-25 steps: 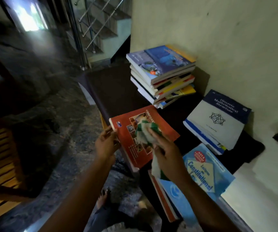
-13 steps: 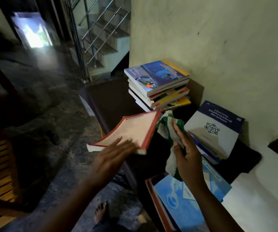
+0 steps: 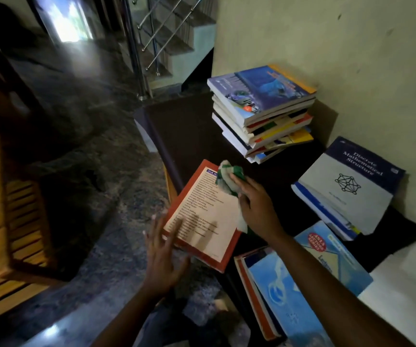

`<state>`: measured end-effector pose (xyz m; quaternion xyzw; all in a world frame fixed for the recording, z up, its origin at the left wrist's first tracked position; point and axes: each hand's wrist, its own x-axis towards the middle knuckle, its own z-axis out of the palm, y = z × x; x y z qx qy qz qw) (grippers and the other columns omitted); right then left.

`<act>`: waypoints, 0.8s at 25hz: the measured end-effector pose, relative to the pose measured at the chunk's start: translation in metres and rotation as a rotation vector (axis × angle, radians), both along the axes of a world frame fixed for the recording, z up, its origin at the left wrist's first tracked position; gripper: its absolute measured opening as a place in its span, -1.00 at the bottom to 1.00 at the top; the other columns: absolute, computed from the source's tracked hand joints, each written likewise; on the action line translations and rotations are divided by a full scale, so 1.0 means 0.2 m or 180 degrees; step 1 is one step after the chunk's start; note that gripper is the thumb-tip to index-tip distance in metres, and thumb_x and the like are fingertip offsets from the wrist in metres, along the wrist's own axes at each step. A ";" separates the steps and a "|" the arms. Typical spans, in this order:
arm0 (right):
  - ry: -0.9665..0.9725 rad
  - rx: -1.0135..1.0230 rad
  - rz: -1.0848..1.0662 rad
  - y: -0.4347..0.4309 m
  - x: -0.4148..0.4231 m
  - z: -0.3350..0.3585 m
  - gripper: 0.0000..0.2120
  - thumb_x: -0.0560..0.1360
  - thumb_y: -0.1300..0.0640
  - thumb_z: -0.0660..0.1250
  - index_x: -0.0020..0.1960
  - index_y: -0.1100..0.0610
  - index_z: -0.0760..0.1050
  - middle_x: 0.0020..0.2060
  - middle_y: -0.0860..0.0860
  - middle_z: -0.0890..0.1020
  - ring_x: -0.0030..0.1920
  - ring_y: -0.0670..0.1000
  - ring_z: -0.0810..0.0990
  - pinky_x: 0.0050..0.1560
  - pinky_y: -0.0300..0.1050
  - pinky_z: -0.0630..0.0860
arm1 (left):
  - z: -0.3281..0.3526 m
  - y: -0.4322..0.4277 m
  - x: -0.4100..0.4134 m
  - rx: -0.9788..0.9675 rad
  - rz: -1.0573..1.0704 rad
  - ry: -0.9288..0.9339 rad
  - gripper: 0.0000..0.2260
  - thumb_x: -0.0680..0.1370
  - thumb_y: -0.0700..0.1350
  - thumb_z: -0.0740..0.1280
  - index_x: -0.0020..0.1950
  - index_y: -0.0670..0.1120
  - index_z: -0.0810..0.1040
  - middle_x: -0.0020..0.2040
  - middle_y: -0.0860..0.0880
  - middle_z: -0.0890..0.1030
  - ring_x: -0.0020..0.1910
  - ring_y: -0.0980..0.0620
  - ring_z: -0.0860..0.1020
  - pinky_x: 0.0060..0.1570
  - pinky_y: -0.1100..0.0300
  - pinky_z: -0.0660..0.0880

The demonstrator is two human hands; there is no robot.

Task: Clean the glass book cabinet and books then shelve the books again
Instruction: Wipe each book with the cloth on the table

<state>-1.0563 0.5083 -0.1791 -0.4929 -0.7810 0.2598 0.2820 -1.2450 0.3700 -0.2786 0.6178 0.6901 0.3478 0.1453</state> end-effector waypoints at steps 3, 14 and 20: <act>-0.0778 -0.0085 0.0293 0.25 -0.18 -0.02 -0.42 0.53 0.35 0.11 0.48 -0.02 0.17 0.44 0.07 0.25 0.39 0.08 0.23 0.36 -0.14 0.16 | 0.10 0.09 -0.07 -0.0932 0.1194 -0.2417 -0.31 0.41 0.35 0.24 0.43 0.02 0.28 0.44 -0.18 0.33 0.35 -0.05 0.37 0.29 -0.02 0.33; -0.2018 0.0320 0.1695 -0.22 -0.38 -0.29 -0.27 0.46 0.26 0.16 0.52 -0.08 -0.07 0.46 0.10 0.19 0.38 0.19 0.22 0.22 0.10 0.37 | 0.08 0.15 -0.23 -0.1469 0.1265 -0.4685 -0.71 0.58 -0.37 0.10 0.19 -0.16 0.51 0.03 -0.20 0.63 -0.05 -0.12 0.63 -0.20 0.10 0.63; -0.1059 -0.0183 0.1764 -0.15 -0.10 -0.25 -0.43 0.46 0.40 0.15 0.41 0.02 0.32 0.35 0.06 0.40 0.35 0.07 0.33 0.33 0.07 0.35 | 0.09 0.12 -0.23 -0.1462 0.1308 -0.4992 -0.75 0.59 -0.33 0.13 0.14 -0.12 0.53 0.01 -0.20 0.65 -0.03 -0.11 0.64 -0.22 0.10 0.63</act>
